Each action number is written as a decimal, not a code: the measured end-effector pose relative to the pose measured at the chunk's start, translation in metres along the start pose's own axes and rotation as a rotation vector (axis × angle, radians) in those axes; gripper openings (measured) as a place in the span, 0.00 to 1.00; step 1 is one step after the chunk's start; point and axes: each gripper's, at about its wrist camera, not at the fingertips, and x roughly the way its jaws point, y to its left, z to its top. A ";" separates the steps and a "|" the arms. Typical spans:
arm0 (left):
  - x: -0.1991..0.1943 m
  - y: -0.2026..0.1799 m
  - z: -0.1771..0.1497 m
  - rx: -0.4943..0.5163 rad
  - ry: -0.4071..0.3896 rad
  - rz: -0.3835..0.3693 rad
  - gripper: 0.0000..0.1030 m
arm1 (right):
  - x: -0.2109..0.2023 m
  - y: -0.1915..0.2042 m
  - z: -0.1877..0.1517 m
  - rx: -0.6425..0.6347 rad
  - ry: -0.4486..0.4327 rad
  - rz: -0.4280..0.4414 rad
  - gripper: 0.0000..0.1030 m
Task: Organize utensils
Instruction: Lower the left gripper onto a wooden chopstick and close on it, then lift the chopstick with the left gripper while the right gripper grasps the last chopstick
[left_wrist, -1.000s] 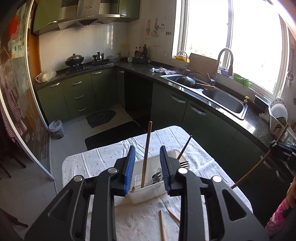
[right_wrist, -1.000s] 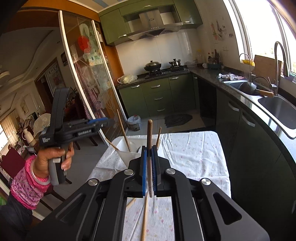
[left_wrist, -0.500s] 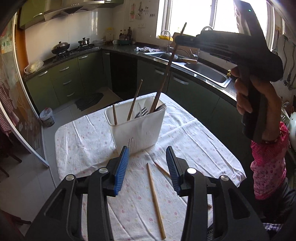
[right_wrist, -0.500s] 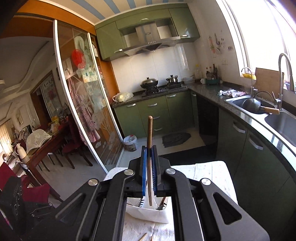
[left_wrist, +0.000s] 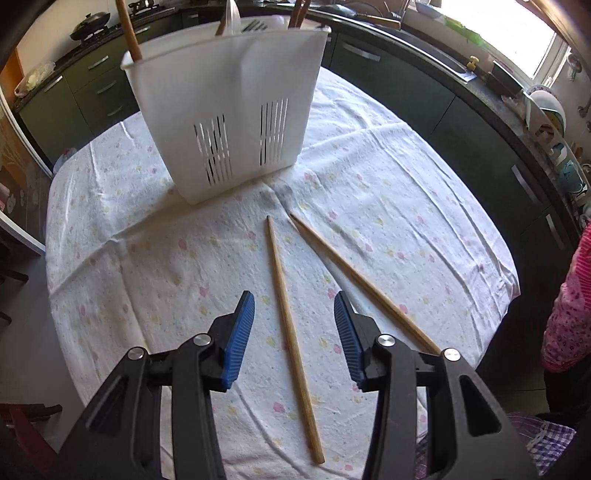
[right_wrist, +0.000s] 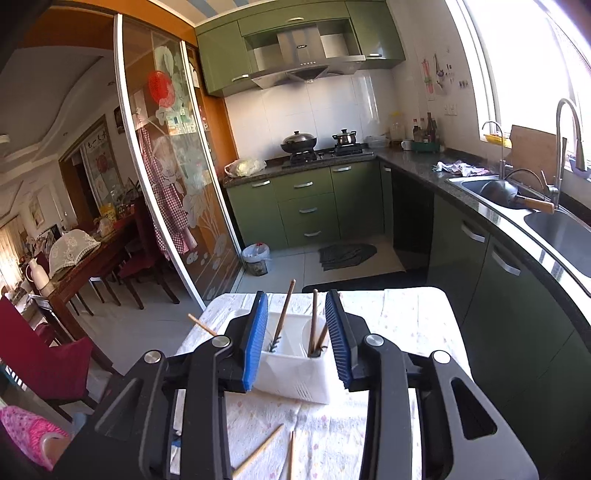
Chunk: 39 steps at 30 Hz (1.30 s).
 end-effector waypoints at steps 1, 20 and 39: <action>0.010 0.000 0.000 -0.001 0.025 0.005 0.42 | -0.009 -0.001 -0.007 -0.003 0.006 0.000 0.33; 0.061 -0.005 0.019 -0.029 0.132 0.100 0.12 | -0.071 -0.056 -0.076 0.088 0.087 0.005 0.43; -0.034 0.019 -0.007 -0.035 -0.063 0.045 0.06 | 0.115 0.008 -0.182 -0.137 0.683 -0.016 0.41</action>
